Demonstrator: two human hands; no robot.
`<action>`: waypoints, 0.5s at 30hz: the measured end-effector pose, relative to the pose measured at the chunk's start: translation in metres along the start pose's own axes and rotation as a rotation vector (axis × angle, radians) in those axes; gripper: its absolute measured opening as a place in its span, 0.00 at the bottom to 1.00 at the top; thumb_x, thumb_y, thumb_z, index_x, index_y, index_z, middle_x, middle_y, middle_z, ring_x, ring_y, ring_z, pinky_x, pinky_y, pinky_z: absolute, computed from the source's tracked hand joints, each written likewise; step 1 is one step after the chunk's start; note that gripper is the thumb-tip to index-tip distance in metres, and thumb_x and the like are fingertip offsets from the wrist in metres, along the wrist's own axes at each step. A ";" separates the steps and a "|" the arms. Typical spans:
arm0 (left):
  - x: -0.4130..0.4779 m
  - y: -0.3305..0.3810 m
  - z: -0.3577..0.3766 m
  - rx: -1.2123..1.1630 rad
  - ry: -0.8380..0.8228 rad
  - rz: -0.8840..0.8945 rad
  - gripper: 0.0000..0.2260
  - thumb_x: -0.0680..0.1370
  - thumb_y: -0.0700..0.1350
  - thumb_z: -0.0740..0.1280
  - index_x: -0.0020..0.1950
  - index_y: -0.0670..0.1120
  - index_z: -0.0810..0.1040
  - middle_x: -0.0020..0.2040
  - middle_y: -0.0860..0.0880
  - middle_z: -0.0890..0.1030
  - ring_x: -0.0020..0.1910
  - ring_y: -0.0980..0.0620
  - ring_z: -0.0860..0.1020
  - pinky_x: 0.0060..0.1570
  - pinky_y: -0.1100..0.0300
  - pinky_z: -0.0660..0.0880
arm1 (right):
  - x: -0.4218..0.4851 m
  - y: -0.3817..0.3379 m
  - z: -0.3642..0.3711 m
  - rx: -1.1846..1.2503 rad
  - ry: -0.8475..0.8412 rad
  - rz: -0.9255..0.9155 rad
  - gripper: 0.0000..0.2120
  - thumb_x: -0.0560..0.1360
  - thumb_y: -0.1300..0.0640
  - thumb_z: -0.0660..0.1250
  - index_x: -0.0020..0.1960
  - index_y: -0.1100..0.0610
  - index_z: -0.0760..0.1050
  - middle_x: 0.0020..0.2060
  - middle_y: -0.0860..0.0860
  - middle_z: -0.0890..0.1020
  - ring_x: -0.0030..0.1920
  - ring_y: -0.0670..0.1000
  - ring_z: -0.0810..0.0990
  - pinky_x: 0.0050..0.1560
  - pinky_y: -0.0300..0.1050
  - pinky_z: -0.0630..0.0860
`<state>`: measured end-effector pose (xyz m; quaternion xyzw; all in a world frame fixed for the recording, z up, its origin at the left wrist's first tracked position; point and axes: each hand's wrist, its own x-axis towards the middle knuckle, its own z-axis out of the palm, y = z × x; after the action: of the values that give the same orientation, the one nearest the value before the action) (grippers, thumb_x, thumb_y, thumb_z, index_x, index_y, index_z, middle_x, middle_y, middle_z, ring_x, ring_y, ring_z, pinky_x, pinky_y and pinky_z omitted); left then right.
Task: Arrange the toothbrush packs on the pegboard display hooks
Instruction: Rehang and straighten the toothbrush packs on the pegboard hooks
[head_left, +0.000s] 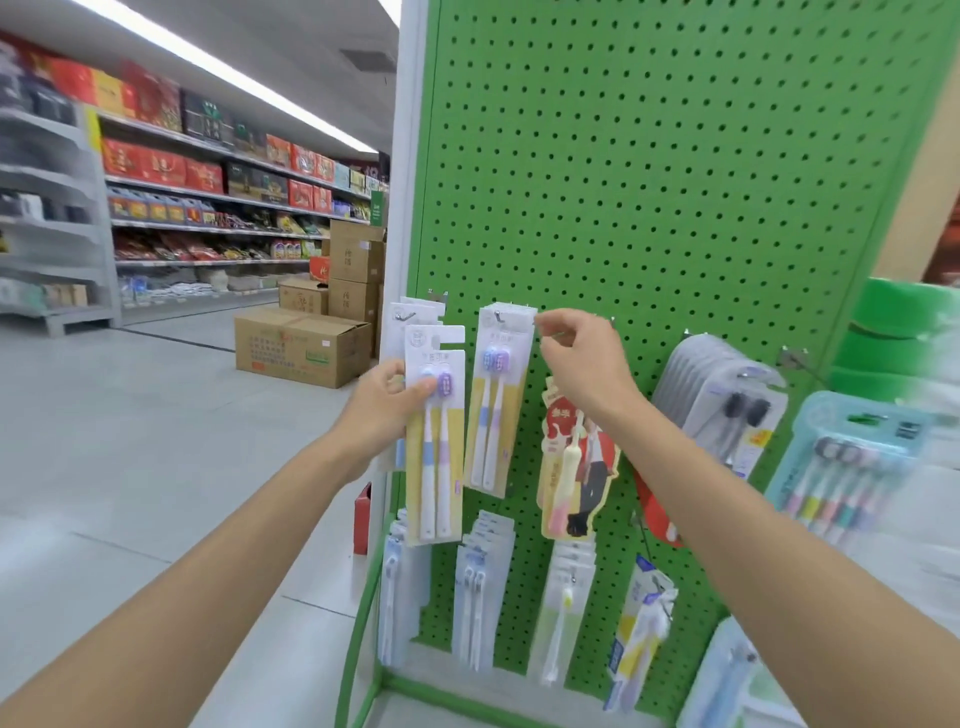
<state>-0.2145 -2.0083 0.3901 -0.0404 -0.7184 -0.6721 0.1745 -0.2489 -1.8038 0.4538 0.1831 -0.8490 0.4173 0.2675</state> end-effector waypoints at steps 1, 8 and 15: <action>0.006 0.001 0.001 0.008 0.019 0.007 0.07 0.80 0.44 0.68 0.57 0.46 0.77 0.53 0.47 0.85 0.49 0.50 0.84 0.52 0.50 0.81 | 0.010 -0.001 -0.002 -0.032 -0.012 0.000 0.18 0.79 0.65 0.60 0.67 0.56 0.75 0.59 0.49 0.80 0.54 0.46 0.78 0.51 0.36 0.76; 0.036 -0.001 0.015 0.081 0.086 0.047 0.10 0.80 0.45 0.68 0.60 0.46 0.77 0.55 0.51 0.83 0.51 0.56 0.81 0.46 0.63 0.75 | 0.054 0.001 0.012 -0.190 -0.201 -0.002 0.17 0.81 0.61 0.62 0.70 0.57 0.72 0.61 0.52 0.79 0.48 0.44 0.78 0.46 0.34 0.75; 0.056 -0.005 0.021 0.211 0.188 0.055 0.04 0.78 0.50 0.68 0.50 0.51 0.76 0.47 0.52 0.83 0.48 0.49 0.82 0.53 0.45 0.78 | 0.069 0.006 0.019 -0.169 -0.231 0.014 0.10 0.80 0.62 0.62 0.58 0.57 0.79 0.50 0.51 0.82 0.45 0.49 0.79 0.46 0.41 0.78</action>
<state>-0.2720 -1.9981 0.4018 0.0217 -0.7643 -0.5885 0.2628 -0.3122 -1.8220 0.4823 0.2008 -0.9076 0.3223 0.1793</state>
